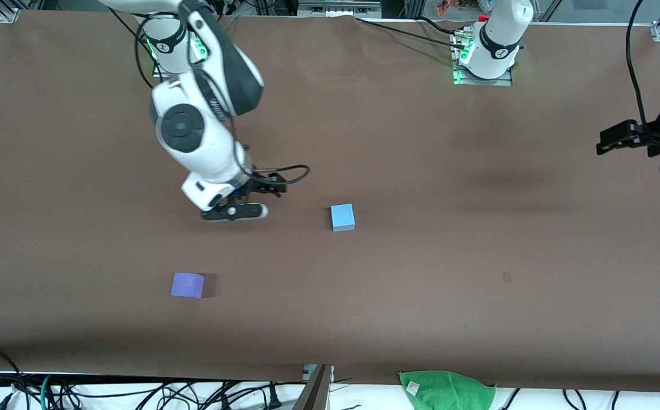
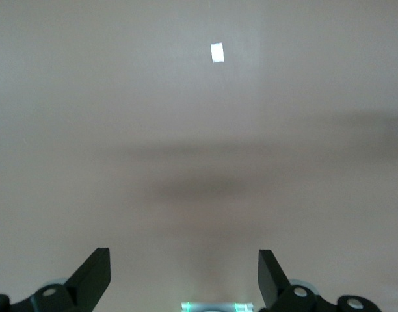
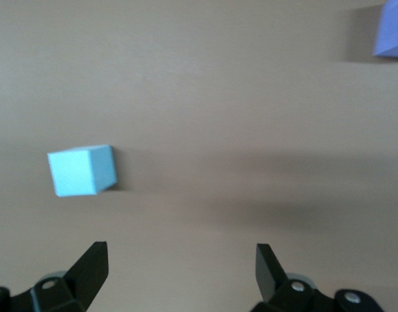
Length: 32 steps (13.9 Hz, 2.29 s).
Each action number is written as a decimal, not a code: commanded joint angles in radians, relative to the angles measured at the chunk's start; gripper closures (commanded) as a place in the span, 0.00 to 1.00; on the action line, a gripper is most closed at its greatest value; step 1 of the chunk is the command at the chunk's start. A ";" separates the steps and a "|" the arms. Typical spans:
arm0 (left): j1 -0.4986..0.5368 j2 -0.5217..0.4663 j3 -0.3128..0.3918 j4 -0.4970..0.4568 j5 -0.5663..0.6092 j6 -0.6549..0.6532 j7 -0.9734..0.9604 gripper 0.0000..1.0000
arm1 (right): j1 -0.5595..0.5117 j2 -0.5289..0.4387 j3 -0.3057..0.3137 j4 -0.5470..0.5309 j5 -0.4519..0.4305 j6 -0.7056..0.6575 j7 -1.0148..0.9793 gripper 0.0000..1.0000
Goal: Place blue block between orange and purple blocks
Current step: 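Lower the right gripper onto the blue cube and grasp it, then carry the blue cube with the right gripper toward the orange cube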
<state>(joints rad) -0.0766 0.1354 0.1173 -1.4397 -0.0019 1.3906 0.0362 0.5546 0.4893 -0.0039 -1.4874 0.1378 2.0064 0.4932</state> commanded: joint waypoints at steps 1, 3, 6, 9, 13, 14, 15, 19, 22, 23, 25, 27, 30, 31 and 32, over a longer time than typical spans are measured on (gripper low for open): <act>-0.014 -0.028 -0.001 -0.031 -0.013 -0.019 -0.065 0.00 | 0.082 0.128 -0.007 0.136 0.008 0.050 0.181 0.00; -0.006 -0.023 -0.001 -0.034 -0.013 -0.019 -0.064 0.00 | 0.135 0.240 -0.007 0.209 0.008 0.185 0.284 0.00; -0.008 -0.001 -0.002 -0.018 -0.013 -0.025 -0.064 0.00 | 0.211 0.383 -0.018 0.239 -0.004 0.375 0.344 0.00; -0.008 0.001 -0.002 -0.018 -0.012 -0.025 -0.065 0.00 | 0.235 0.420 -0.027 0.239 -0.040 0.407 0.346 0.00; -0.008 0.003 -0.004 -0.018 -0.013 -0.024 -0.067 0.00 | 0.269 0.442 -0.028 0.234 -0.110 0.404 0.346 0.00; -0.009 0.003 -0.004 -0.018 -0.013 -0.024 -0.067 0.00 | 0.268 0.442 -0.028 0.230 -0.139 0.400 0.343 0.00; -0.009 0.003 -0.004 -0.018 -0.013 -0.024 -0.067 0.00 | 0.268 0.442 -0.028 0.229 -0.147 0.397 0.341 0.02; -0.011 0.003 -0.004 -0.018 -0.013 -0.024 -0.065 0.00 | 0.268 0.442 -0.028 0.225 -0.158 0.397 0.334 0.53; -0.008 0.003 -0.004 -0.018 -0.013 -0.024 -0.064 0.00 | 0.254 0.433 -0.028 0.226 -0.181 0.387 0.312 0.84; -0.009 0.003 -0.004 -0.018 -0.013 -0.024 -0.065 0.00 | 0.246 0.427 -0.028 0.226 -0.179 0.364 0.311 0.84; -0.009 0.003 -0.004 -0.018 -0.013 -0.024 -0.065 0.00 | 0.205 0.391 -0.027 0.226 -0.173 0.307 0.283 0.84; -0.009 0.003 -0.004 -0.016 -0.012 -0.024 -0.065 0.00 | 0.162 0.335 -0.025 0.226 -0.159 0.200 0.199 0.84; -0.009 0.003 -0.004 -0.018 -0.013 -0.024 -0.065 0.00 | 0.056 0.226 -0.027 0.168 -0.130 0.053 0.041 0.83; -0.011 0.003 -0.004 -0.016 -0.013 -0.024 -0.065 0.00 | 0.018 0.183 -0.027 0.116 -0.115 0.031 -0.031 0.83; -0.009 0.003 -0.004 -0.018 -0.013 -0.024 -0.065 0.00 | -0.028 0.132 -0.028 0.042 -0.112 0.035 -0.115 0.82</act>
<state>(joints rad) -0.0857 0.1411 0.1141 -1.4583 -0.0019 1.3733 -0.0187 0.6034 0.7390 -0.0481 -1.2834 0.0003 2.0469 0.5098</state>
